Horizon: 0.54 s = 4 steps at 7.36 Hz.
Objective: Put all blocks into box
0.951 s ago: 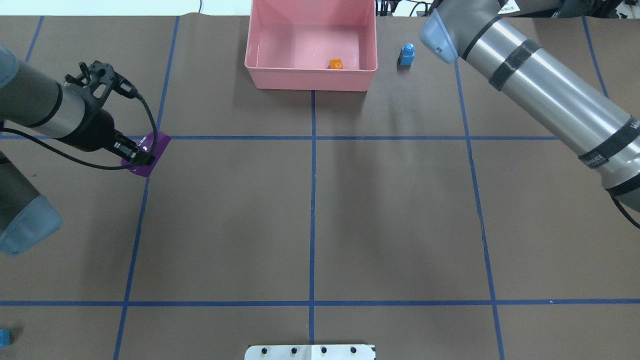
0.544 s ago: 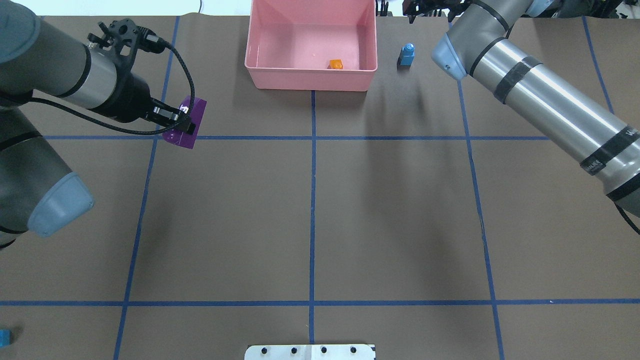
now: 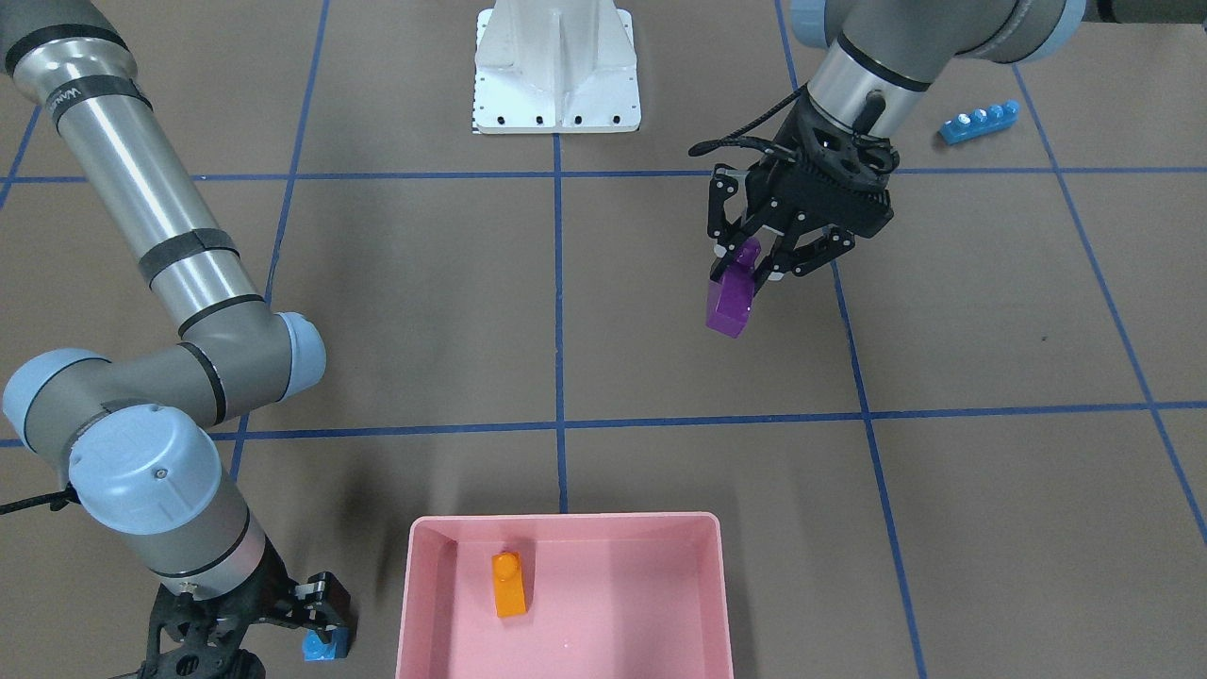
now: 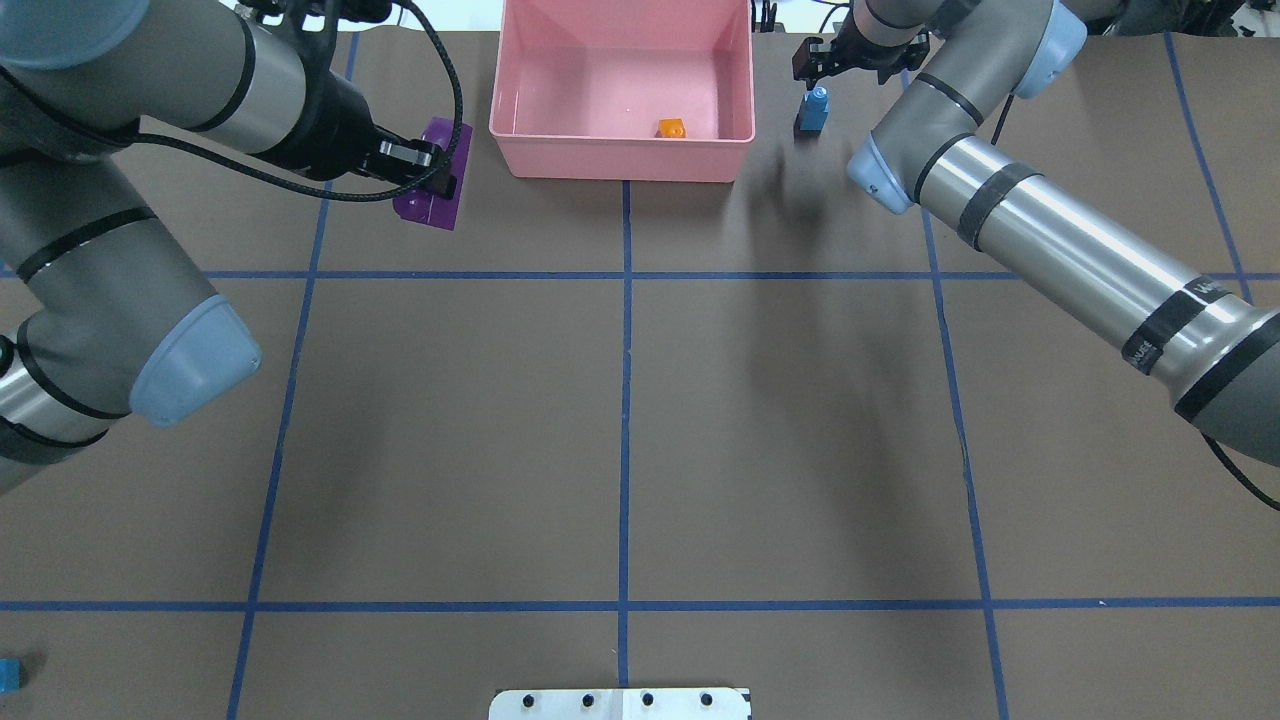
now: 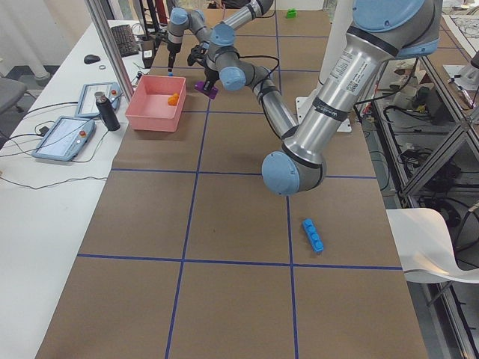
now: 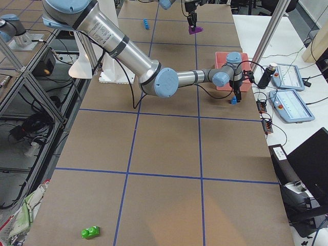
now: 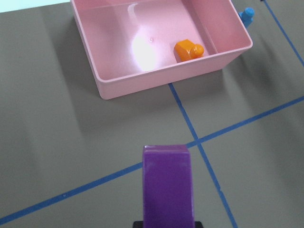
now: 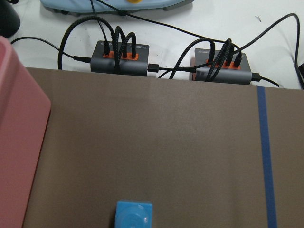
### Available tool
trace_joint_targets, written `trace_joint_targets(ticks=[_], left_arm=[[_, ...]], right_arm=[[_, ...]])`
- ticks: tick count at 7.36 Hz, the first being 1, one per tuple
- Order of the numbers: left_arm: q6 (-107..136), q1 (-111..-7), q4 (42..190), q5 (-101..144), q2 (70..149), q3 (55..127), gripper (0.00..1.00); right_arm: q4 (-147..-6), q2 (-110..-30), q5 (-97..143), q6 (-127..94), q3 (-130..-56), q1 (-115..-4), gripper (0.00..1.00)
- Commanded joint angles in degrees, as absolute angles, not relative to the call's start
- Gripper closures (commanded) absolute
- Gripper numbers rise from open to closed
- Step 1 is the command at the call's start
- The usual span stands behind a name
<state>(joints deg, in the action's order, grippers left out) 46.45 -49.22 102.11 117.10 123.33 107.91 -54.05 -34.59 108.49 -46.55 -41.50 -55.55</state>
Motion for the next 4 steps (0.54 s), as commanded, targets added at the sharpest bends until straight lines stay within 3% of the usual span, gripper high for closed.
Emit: trace_joint_targets(ticks=[1,4], left_arm=[[47.98,-49.13,102.13,114.01,126.80,105.22,1.00],[50.01,-49.04,102.30,110.74,133.42,98.00,1.00]], right_arm=[[-52.22,-32.36,107.59,-46.67,-37.65,-54.32,0.01],[-48.08,-30.76,104.59,-46.67,-31.82,-53.53,0.06]])
